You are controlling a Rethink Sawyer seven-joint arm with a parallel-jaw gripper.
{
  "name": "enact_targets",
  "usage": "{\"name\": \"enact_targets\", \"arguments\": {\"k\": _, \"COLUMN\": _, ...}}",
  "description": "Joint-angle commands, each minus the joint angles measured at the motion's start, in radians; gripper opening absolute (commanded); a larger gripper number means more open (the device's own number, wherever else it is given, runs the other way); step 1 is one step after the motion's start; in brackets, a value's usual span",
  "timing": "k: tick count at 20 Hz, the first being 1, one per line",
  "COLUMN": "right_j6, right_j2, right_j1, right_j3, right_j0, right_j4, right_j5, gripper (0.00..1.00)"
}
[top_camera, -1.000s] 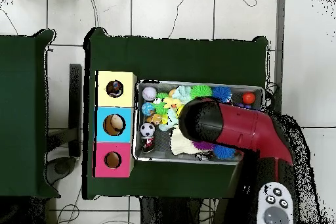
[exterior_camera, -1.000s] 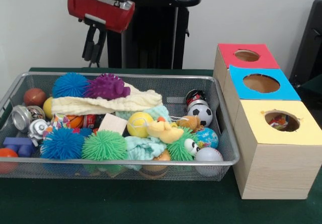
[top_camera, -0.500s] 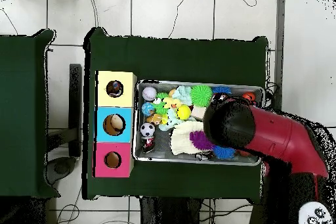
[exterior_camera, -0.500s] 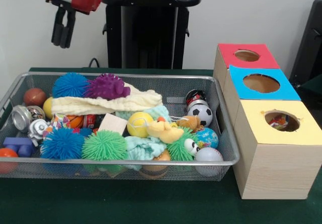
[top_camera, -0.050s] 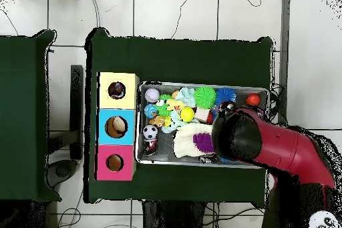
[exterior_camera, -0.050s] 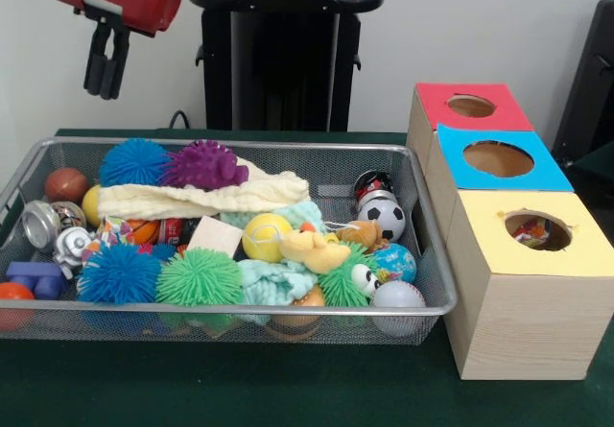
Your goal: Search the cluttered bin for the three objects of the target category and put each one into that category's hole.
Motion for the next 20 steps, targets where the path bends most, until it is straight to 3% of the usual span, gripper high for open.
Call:
{"name": "enact_targets", "arguments": {"k": 1, "right_j6": -0.027, "right_j2": 0.126, "right_j1": 0.072, "right_j3": 0.163, "right_j0": -0.035, "right_j4": -0.086, "right_j5": -0.093, "gripper": 0.0}}
{"name": "enact_targets", "arguments": {"k": 9, "right_j6": 0.053, "right_j2": 0.102, "right_j1": 0.123, "right_j3": 0.224, "right_j0": -0.044, "right_j4": -0.135, "right_j5": -0.248, "gripper": 0.0}}
{"name": "enact_targets", "arguments": {"k": 14, "right_j6": 0.123, "right_j2": 0.045, "right_j1": 0.209, "right_j3": 0.24, "right_j0": -0.023, "right_j4": -0.162, "right_j5": -0.376, "gripper": 0.0}}
{"name": "enact_targets", "arguments": {"k": 20, "right_j6": 0.139, "right_j2": 0.005, "right_j1": 0.257, "right_j3": 0.24, "right_j0": -0.009, "right_j4": -0.177, "right_j5": -0.48, "gripper": 0.0}}
